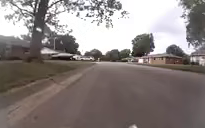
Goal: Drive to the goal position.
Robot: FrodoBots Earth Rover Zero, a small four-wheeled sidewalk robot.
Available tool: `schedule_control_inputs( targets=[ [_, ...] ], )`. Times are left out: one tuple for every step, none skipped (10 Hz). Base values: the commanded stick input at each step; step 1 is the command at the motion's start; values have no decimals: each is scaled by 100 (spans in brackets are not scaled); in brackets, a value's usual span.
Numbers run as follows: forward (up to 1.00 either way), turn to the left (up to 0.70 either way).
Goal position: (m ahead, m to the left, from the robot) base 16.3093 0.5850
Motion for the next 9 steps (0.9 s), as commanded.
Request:
schedule_control_inputs(
  targets=[
    [100,0],
    [100,0],
    [100,0],
    [100,0],
    [100,0],
    [100,0],
    [100,0],
    [100,0],
    [100,0]
  ],
)
